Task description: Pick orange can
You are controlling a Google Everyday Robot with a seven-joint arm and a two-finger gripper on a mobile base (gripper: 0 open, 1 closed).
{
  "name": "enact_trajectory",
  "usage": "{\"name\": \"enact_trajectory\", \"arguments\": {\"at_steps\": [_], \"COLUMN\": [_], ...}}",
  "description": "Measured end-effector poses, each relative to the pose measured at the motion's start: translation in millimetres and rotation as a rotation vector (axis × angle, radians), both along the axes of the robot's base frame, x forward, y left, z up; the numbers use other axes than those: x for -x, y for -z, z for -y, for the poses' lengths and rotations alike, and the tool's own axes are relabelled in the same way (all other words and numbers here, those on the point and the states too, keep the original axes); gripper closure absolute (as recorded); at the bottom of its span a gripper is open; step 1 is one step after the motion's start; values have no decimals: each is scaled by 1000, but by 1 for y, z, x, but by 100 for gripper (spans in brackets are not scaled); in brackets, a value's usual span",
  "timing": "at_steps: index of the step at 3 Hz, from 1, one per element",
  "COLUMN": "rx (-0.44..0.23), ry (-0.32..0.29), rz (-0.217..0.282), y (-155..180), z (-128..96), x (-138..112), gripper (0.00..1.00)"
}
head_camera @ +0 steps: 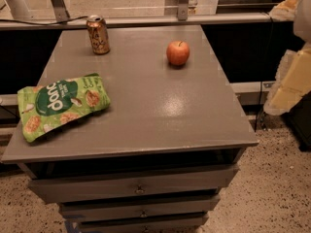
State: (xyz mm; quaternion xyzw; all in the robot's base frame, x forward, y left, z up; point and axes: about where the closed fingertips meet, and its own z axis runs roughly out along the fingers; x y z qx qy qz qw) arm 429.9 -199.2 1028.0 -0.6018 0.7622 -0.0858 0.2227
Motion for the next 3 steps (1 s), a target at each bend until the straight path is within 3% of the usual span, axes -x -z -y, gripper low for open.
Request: {"name": "enact_trajectory", "arguments": {"at_steps": [2,3], "rx": [-26,-104], "ry": [-2,-9], "rz": [26,47], "y": [-2,13], "z": [-5,-24], "x": [-6,-34], "gripper": [0,0]}}
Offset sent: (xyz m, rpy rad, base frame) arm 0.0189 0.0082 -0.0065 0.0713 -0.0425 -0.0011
